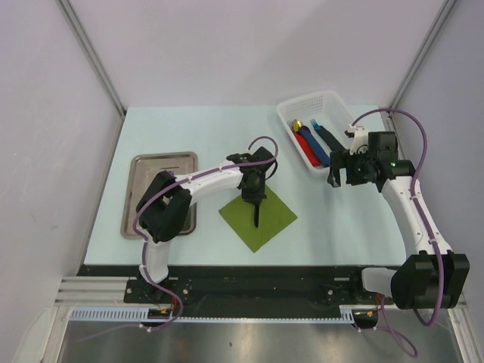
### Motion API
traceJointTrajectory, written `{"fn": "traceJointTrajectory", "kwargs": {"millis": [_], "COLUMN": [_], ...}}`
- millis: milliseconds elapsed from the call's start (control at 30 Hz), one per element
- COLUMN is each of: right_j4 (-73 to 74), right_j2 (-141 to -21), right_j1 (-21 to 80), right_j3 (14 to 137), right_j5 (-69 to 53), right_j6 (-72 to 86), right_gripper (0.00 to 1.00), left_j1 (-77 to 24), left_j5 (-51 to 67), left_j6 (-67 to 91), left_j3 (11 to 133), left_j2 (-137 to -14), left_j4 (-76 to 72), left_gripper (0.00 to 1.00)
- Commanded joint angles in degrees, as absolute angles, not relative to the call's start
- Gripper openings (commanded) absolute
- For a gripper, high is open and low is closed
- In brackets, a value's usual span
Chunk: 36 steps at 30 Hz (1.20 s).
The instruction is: Place the utensils on the paper napkin and roll it up
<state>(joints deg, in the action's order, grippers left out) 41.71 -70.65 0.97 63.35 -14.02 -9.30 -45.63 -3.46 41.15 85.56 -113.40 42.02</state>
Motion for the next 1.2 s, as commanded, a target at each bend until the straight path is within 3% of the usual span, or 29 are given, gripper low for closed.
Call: {"fn": "traceJointTrajectory", "kwargs": {"millis": [0, 400, 533, 700, 933, 1033, 1167], "right_j4": [41.57, 41.75, 41.75, 41.66, 41.75, 41.22, 39.38], "right_j2": [-68.91, -69.26, -69.43, -69.61, -70.13, -70.75, -72.5], "right_j1": [0.44, -1.93, -2.63, -3.08, -3.08, -2.99, -2.55], "right_j3": [63.28, 62.67, 62.49, 62.75, 64.33, 65.56, 67.49], "right_j5": [-15.2, -16.08, -16.52, -17.05, -18.37, -19.95, -21.88], "right_j6": [-10.63, -11.16, -11.25, -11.34, -11.51, -11.16, -9.58], "right_gripper": [1.0, 1.0, 1.0, 0.99, 1.0, 1.0, 1.0], "left_j1": [-45.79, -45.7, -45.53, -45.35, -45.17, -43.43, -37.98], "left_j5": [-5.1, -5.89, -5.45, -5.71, -7.73, -8.88, -6.86], "left_j6": [41.49, 40.96, 40.26, 39.99, 35.7, 32.62, 27.87], "left_j3": [88.33, 86.4, 86.31, 86.66, 93.24, 95.1, 90.37], "left_j2": [-113.64, -116.01, -116.72, -116.72, -110.51, -103.83, -96.09], "left_j4": [40.61, 39.99, 40.25, 40.69, 43.06, 43.15, 41.23], "left_gripper": [0.0, 0.01, 0.22, 0.35, 0.42, 0.57, 0.57]}}
